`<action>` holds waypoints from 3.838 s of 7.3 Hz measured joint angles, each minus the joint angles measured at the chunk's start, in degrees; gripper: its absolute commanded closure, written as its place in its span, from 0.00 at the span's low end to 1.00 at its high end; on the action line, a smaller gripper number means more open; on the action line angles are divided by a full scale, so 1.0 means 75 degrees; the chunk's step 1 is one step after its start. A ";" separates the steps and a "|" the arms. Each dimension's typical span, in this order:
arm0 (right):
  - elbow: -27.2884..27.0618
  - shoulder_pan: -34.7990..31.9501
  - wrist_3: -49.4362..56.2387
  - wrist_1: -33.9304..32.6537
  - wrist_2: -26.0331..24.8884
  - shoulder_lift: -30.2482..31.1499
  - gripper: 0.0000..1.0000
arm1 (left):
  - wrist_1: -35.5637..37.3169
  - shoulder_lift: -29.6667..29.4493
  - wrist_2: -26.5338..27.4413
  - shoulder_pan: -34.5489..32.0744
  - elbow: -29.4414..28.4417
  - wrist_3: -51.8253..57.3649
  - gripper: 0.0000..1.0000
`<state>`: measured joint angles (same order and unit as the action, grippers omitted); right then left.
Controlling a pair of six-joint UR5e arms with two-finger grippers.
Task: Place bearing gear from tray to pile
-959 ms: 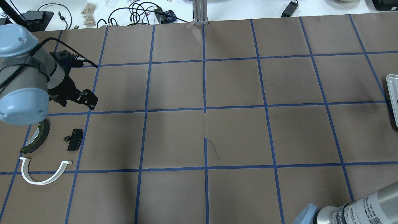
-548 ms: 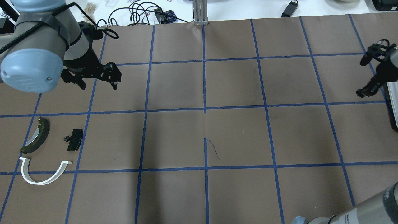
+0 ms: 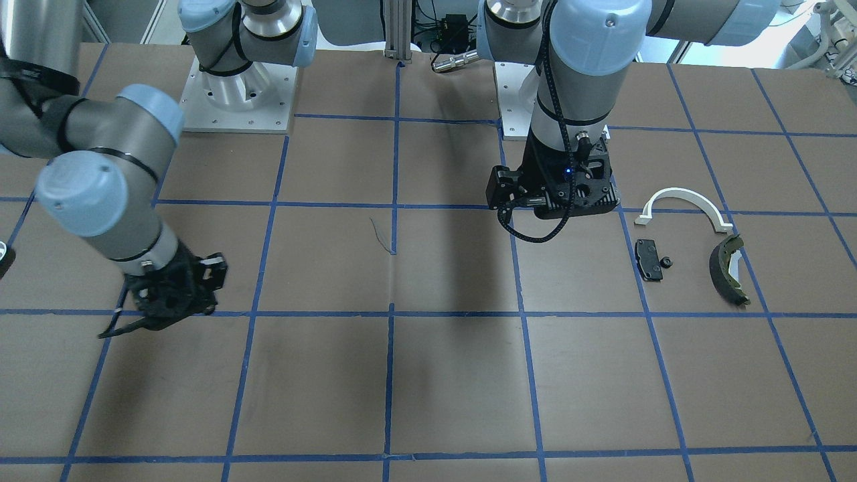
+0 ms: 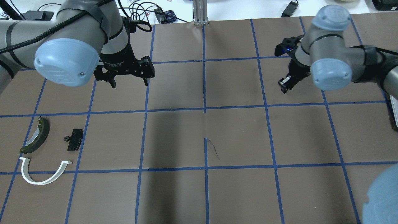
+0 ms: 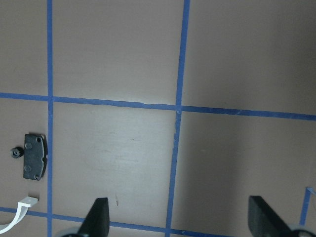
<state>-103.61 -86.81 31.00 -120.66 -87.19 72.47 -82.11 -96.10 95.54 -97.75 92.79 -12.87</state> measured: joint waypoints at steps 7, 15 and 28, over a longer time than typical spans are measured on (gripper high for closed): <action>-0.0008 -0.3687 -0.7412 -0.0748 0.0776 -0.0458 1.00 | -0.0438 -0.0003 -0.1194 0.0435 -0.0449 0.1003 0.00; 0.1661 -0.2211 -0.5158 0.1015 0.0197 0.0030 0.00 | -0.0699 -0.0182 -0.0911 0.0377 -0.0299 0.0793 0.00; 0.2859 -0.0617 -0.3237 0.3976 -0.0721 0.0947 0.00 | 0.4138 -0.2686 -0.0824 -0.1563 0.1939 -0.0723 0.40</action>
<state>-82.16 -91.44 6.73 -90.84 -92.59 79.57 -51.07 -116.24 89.36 -109.47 107.33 -18.30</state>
